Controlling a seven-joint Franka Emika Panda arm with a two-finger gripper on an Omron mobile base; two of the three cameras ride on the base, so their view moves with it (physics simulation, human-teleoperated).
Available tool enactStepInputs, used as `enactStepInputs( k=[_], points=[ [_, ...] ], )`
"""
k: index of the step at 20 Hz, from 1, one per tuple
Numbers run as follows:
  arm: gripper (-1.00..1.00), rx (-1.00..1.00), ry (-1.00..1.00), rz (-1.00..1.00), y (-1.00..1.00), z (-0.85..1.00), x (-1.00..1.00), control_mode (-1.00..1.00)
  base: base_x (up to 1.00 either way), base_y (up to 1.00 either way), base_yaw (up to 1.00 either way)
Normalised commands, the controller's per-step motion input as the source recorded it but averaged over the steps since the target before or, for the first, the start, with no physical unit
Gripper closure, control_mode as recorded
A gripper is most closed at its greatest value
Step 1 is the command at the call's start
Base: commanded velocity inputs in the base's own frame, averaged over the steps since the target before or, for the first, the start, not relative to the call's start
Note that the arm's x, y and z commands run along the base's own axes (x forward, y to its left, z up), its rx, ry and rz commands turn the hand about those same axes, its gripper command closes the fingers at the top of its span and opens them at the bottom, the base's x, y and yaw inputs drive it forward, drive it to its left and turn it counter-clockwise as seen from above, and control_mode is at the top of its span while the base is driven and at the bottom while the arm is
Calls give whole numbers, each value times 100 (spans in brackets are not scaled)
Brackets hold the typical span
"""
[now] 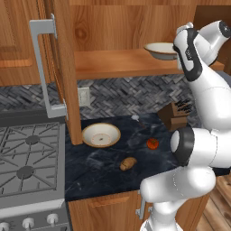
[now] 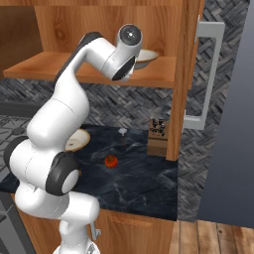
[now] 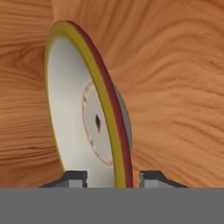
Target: Pick both bowls and place them on the counter. Then place the tomato in one bowl and place the potato in the other bowl.
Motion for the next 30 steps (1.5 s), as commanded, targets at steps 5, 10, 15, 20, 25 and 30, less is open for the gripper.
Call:
enactStepInputs(
  k=[5,10,15,20,25,30],
  points=[
    [100,0,0,3,0,-16,0,-100,0,0,0],
    [100,1,0,9,0,-7,-7,-100,0,0,0],
    [100,1,0,11,0,1,-42,-100,0,0,0],
    [100,0,0,4,15,2,-57,-100,0,0,0],
    [100,0,-6,3,39,0,-49,-100,0,0,0],
    [100,0,-8,7,32,0,-60,-100,0,0,0]
  ],
)
